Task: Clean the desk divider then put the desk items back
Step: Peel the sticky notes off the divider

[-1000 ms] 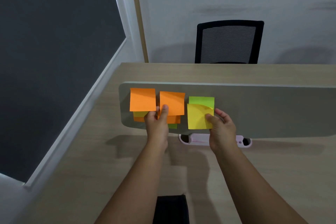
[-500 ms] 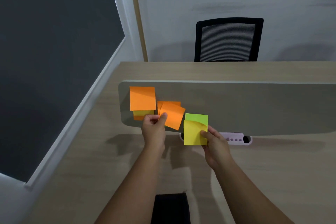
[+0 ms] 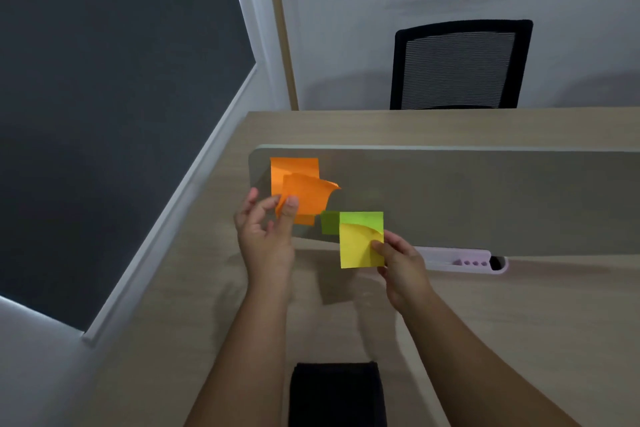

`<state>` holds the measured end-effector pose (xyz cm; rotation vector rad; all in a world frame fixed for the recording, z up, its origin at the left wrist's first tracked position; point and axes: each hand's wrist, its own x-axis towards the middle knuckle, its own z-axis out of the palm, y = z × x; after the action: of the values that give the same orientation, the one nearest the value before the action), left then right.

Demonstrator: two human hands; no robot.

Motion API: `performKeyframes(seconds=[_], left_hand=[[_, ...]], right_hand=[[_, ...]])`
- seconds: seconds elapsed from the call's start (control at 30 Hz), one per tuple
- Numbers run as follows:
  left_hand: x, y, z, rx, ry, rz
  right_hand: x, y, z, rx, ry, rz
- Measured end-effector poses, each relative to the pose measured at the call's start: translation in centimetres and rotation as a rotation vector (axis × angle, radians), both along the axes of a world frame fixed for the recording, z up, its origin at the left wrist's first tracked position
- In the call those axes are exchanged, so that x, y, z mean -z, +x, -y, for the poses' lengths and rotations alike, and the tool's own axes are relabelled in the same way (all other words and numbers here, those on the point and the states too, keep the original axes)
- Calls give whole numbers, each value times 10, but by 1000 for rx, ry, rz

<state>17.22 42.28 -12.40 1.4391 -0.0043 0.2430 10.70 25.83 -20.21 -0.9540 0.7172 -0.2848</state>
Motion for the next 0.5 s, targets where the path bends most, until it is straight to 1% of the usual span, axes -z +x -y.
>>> performKeyframes(seconds=[0.07, 0.13, 0.23, 0.33, 0.5], left_hand=[[-2, 12, 2, 51, -77, -89], [-4, 19, 5, 73, -151, -143], [-6, 23, 4, 19, -181, -131], [-3, 22, 1, 3, -147, -123], [8, 22, -13, 12, -159, -107]], right_hand=[[-2, 6, -8, -15, -48, -10], [-2, 12, -15, 33, -64, -38], [2, 25, -23, 164, -30, -93], [2, 36, -31, 242, 6, -96], [11, 44, -41, 264, 9, -113]])
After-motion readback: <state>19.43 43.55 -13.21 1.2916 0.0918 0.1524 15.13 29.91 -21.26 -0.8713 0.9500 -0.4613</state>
